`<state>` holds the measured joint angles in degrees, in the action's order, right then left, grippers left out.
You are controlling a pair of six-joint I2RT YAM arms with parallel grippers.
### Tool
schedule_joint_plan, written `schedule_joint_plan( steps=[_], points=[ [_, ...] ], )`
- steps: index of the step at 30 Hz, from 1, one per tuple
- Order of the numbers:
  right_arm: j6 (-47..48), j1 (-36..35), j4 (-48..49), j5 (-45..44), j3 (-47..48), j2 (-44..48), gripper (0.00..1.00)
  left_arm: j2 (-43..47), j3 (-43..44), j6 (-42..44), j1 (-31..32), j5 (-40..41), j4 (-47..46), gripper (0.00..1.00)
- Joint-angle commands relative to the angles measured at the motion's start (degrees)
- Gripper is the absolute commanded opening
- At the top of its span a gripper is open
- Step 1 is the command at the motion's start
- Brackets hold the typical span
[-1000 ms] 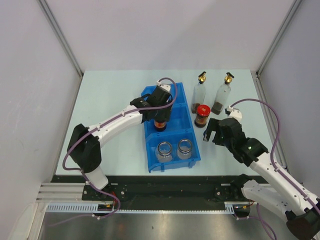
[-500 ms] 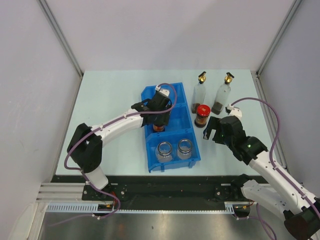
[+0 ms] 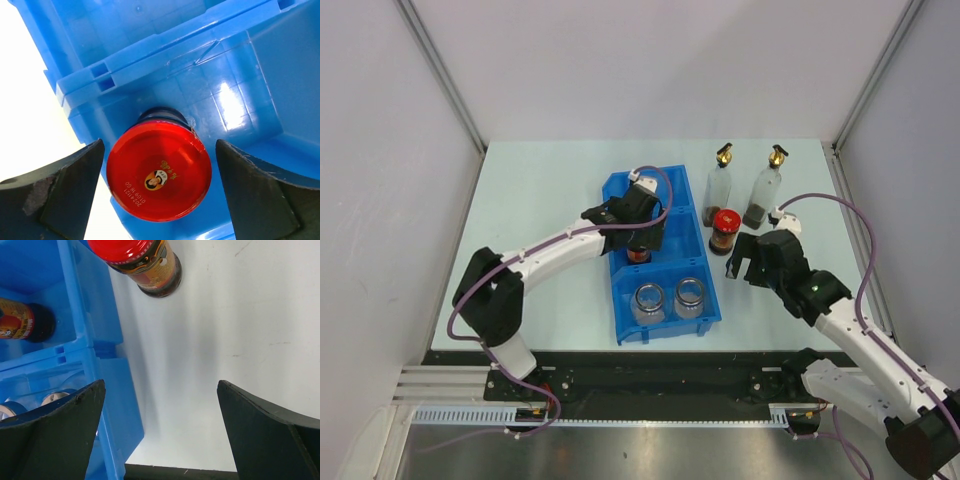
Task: Organize the condiment bottles
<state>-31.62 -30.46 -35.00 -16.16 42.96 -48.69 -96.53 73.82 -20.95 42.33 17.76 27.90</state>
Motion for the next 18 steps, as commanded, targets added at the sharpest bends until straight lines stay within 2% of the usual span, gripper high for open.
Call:
schedule_joint_plan(
  steps=[1,6,10,15,18],
  points=[
    [1.6,0.7,2.4,-0.3,0.1,-0.7,1.00,4.8,-0.1,0.8,-0.4,2.0,-0.9,1.00],
    [2.8,1.7,5.2,0.3,0.4,-1.5,1.00,8.7,1.0,1.4,-0.1,3.1,0.9,1.00],
    [5.1,2.3,9.2,0.7,2.0,-3.6,1.00,15.3,-0.6,1.2,0.3,3.2,1.7,1.00],
    [8.1,3.0,13.7,1.0,5.8,-11.2,1.00,23.7,-5.3,-0.2,0.4,3.3,2.1,1.00],
    [9.5,3.6,15.5,1.0,8.0,-15.5,1.00,28.9,-8.5,-0.6,0.4,3.4,6.2,1.00]
  ],
)
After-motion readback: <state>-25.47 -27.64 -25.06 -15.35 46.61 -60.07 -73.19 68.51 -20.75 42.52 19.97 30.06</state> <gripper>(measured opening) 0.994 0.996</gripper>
